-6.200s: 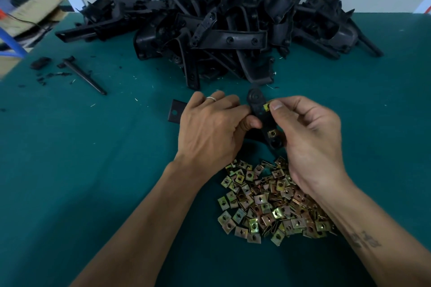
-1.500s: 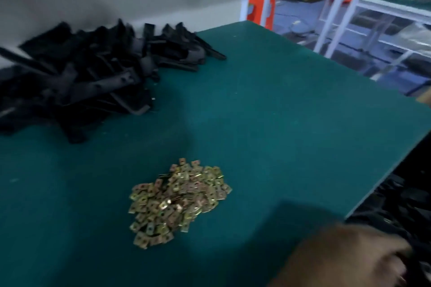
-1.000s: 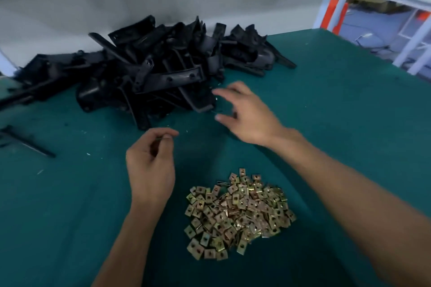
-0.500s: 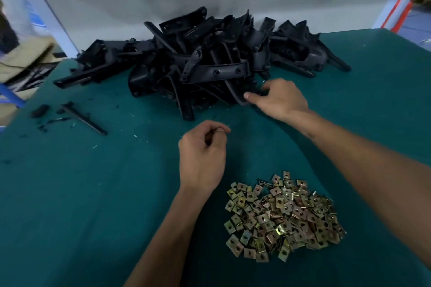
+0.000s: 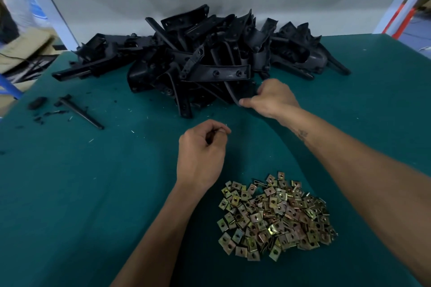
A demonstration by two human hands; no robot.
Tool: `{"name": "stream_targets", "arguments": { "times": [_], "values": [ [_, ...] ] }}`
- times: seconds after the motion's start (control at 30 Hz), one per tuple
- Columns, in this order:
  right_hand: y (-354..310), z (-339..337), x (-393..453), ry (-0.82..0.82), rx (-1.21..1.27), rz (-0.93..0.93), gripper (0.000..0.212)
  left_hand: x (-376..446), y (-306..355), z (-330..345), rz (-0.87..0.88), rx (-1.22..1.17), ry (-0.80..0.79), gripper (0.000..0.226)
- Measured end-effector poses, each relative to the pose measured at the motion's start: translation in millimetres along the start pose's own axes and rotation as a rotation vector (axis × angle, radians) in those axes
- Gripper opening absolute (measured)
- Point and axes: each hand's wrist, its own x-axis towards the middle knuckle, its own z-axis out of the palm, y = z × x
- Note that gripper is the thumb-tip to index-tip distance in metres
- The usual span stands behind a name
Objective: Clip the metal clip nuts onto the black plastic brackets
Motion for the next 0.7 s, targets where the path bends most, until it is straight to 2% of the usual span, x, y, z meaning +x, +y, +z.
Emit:
{"name": "stream_targets", "arguments": {
  "times": [0.17,0.3,0.4,0.5,0.6,0.7],
  "values": [
    [-11,4,4,0.100,0.052,0.049,0.012,0,0,-1,0.002,0.001,0.008,0.027],
    [-20,2,3,0.048,-0.046,0.023,0.039,0,0,0,0.012,0.018,-0.002,0.027],
    [-30,1,9,-0.016,-0.007,0.078,0.033,1,0,0,0.028,0.039,-0.005,0.026],
    [-35,-5,12,-0.051,0.238,0.158,0.033,1,-1,-1,0.029,0.037,-0.003,0.026],
    [-32,-19,11,-0.015,0.555,0.264,0.024,0,-1,-2,0.031,0.040,-0.008,0.026],
    [-21,-37,6,0.045,0.712,0.268,0.026,0,-1,-1,0.022,0.023,-0.011,0.026]
  ]
}}
